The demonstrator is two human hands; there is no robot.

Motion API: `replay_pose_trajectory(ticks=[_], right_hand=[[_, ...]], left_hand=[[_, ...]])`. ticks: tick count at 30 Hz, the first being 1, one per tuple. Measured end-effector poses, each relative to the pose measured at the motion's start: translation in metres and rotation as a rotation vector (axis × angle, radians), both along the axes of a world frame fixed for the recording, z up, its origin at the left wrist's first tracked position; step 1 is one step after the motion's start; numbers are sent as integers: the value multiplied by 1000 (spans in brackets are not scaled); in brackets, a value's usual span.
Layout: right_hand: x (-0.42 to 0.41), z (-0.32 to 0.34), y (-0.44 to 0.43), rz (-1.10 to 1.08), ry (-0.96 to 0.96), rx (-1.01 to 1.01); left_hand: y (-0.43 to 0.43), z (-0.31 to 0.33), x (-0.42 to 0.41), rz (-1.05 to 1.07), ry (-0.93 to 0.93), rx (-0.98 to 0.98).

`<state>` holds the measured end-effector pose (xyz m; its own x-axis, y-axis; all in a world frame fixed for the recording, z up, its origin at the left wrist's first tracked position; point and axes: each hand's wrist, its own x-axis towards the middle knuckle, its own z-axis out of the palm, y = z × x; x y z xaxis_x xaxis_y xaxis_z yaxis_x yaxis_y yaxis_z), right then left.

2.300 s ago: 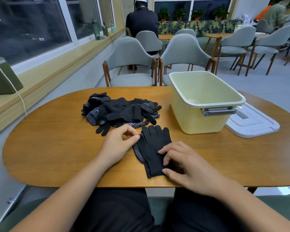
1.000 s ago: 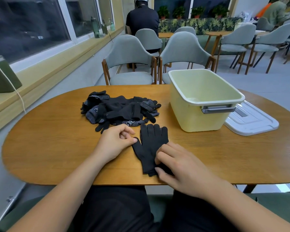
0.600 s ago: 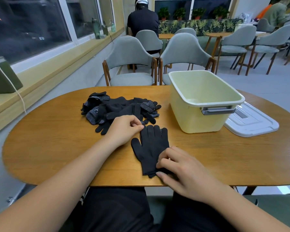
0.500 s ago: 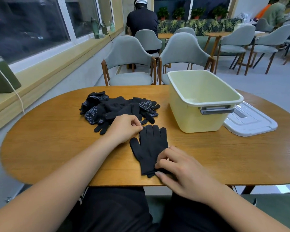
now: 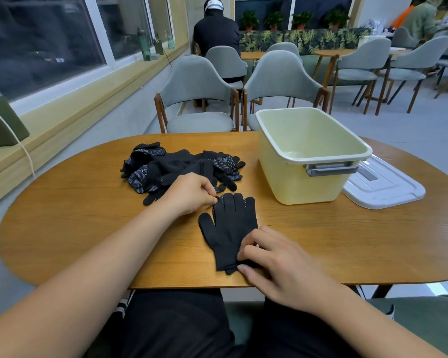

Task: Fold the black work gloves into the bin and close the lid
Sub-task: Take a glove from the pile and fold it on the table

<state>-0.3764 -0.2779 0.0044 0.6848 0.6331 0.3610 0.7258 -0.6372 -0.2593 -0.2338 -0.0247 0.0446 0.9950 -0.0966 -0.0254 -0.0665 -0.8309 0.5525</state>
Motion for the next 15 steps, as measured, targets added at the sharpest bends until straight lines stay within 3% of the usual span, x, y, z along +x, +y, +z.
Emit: replay_pose_trajectory(ticks=[15], right_hand=[[3,-2,0,13,-47,33]], left_hand=[[6,10,1,-9,7,35]])
